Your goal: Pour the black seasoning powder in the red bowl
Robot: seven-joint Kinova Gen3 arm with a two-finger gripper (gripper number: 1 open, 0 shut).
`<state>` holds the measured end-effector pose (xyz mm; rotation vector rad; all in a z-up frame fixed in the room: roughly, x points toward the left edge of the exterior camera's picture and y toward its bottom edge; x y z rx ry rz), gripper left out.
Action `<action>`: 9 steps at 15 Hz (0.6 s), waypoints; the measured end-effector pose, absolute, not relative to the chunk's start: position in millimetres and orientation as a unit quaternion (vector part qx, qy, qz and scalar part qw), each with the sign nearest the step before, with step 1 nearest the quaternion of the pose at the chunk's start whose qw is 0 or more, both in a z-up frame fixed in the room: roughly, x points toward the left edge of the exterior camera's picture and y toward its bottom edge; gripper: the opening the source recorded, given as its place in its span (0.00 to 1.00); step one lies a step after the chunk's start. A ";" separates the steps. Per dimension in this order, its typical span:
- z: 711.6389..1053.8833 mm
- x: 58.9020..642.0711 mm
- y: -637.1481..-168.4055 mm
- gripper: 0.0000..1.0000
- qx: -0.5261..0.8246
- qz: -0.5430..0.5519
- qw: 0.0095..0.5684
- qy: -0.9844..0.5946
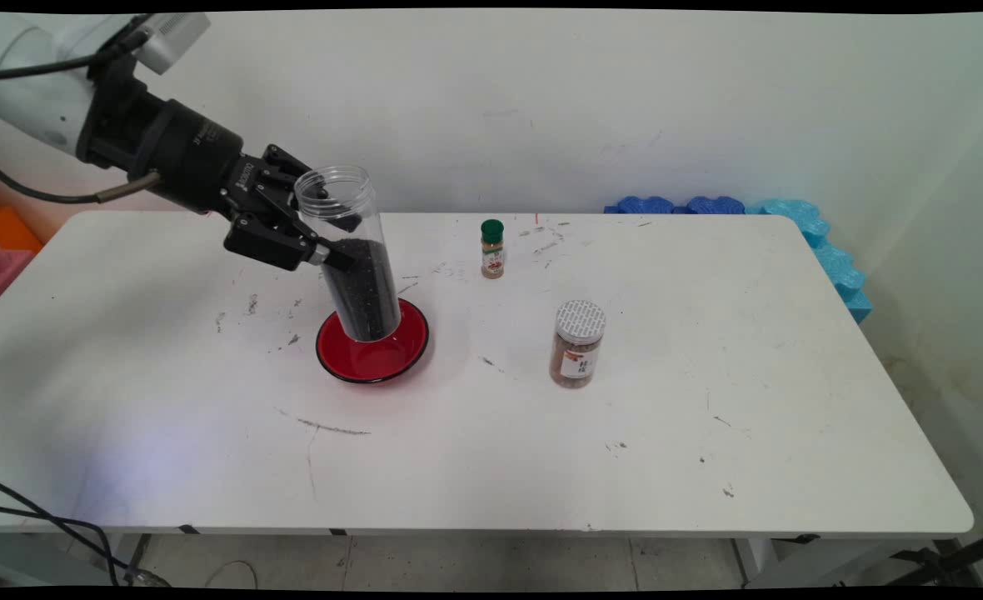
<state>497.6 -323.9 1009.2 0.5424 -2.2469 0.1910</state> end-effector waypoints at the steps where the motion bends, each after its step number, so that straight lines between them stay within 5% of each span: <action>1: 1010.1 498.8 -322.6 0.00 0.215 0.075 0.399 -0.888; 9: 1012.7 502.3 -319.1 0.00 0.219 0.060 0.400 -0.888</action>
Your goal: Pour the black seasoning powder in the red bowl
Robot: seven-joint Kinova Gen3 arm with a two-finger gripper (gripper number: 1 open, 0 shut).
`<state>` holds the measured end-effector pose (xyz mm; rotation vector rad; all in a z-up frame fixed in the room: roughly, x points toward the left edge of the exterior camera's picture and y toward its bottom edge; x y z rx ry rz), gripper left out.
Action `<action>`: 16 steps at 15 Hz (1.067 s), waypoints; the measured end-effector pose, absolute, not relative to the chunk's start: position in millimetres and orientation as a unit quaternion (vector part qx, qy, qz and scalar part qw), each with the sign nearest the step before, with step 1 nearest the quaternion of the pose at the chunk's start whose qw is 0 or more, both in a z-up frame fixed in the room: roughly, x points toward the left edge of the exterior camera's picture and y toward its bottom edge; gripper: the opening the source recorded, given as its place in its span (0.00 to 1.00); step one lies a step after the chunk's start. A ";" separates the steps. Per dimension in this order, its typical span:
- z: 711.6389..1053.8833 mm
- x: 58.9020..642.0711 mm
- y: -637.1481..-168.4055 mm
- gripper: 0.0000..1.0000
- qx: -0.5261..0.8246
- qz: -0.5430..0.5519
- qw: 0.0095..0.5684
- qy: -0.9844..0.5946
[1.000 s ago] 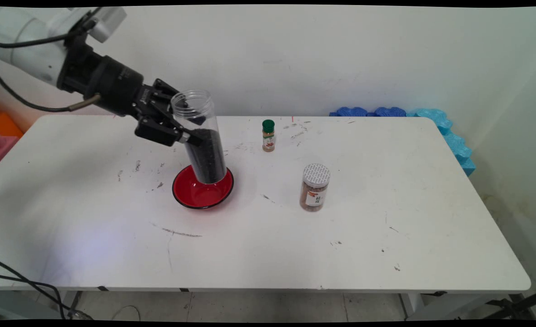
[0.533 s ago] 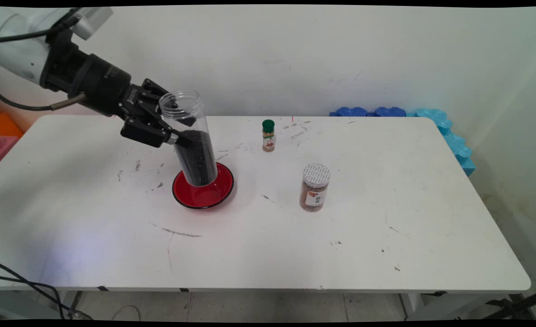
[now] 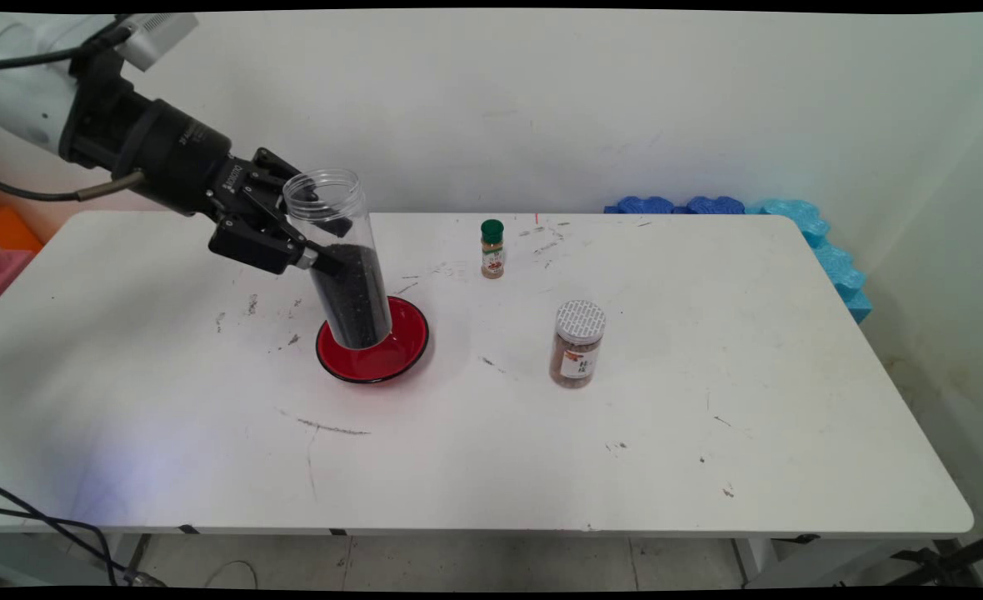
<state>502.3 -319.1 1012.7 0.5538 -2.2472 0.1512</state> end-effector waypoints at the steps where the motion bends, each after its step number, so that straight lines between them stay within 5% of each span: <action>1: 1012.9 502.2 -319.6 0.00 0.220 0.057 0.400 -0.888; 16: 1003.4 508.4 -333.0 0.00 0.314 0.004 0.383 -0.869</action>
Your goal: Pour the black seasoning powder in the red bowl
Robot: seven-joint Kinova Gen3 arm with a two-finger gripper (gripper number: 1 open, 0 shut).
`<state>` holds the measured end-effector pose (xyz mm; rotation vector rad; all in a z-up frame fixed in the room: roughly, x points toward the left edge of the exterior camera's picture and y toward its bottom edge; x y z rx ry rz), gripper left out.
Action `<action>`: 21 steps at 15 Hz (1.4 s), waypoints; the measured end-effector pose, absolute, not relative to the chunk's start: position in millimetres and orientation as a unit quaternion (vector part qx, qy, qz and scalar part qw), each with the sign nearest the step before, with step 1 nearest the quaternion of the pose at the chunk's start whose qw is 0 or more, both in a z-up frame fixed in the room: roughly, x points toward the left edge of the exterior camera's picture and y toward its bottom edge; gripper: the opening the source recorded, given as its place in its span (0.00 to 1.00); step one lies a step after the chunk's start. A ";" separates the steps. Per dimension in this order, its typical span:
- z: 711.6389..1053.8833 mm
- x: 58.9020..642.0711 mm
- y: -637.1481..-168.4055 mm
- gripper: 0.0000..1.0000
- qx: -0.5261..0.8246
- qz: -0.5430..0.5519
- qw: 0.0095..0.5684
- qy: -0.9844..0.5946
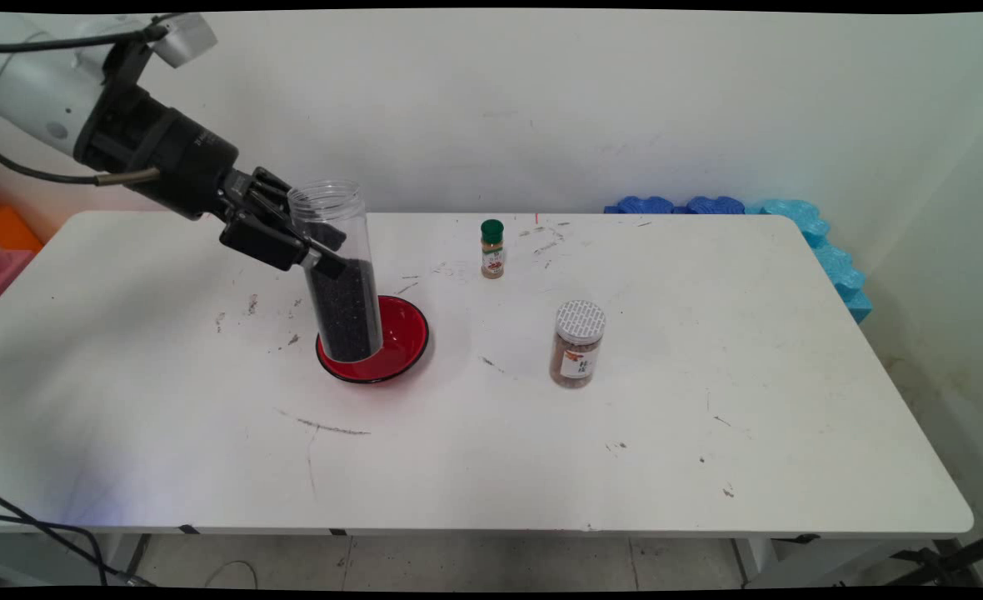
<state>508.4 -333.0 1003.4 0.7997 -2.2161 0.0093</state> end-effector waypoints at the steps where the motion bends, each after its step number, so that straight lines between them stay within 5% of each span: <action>1: 1001.5 509.1 -333.5 0.00 0.329 -0.003 0.382 -0.864; 21: 965.1 508.0 -348.0 0.00 0.503 -0.118 0.369 -0.773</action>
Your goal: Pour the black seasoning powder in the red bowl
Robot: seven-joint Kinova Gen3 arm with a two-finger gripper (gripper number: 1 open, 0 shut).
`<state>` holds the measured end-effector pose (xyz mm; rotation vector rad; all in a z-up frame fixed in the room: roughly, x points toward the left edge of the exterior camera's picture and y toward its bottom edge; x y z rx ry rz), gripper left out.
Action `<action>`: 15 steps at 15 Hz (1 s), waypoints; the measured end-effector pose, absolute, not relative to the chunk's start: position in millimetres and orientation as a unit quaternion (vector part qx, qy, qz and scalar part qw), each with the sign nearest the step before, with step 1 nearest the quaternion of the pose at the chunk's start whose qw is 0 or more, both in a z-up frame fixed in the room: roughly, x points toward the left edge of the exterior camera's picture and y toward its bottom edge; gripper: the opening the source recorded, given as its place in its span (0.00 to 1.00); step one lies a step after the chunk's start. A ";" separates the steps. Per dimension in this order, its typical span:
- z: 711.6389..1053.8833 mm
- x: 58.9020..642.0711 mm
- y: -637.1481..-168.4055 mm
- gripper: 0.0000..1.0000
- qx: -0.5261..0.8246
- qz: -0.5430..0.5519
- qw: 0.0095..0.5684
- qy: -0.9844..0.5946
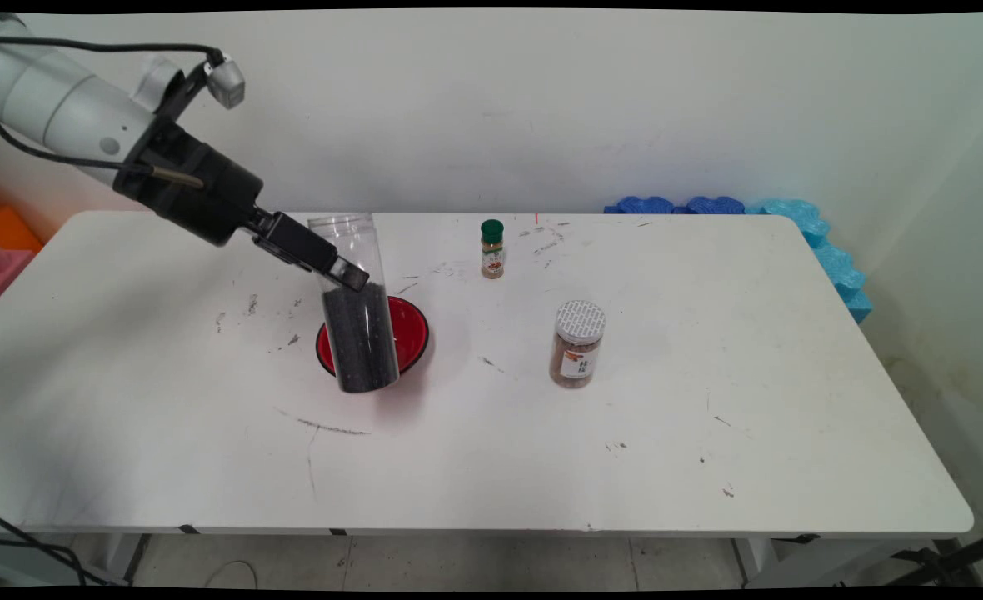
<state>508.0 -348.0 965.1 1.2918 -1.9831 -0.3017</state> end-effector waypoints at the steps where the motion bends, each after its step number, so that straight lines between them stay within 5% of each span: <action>1: 962.8 507.7 -347.7 0.00 0.510 -0.124 0.367 -0.768; 15: 928.8 501.5 -351.3 0.00 0.641 -0.212 0.349 -0.650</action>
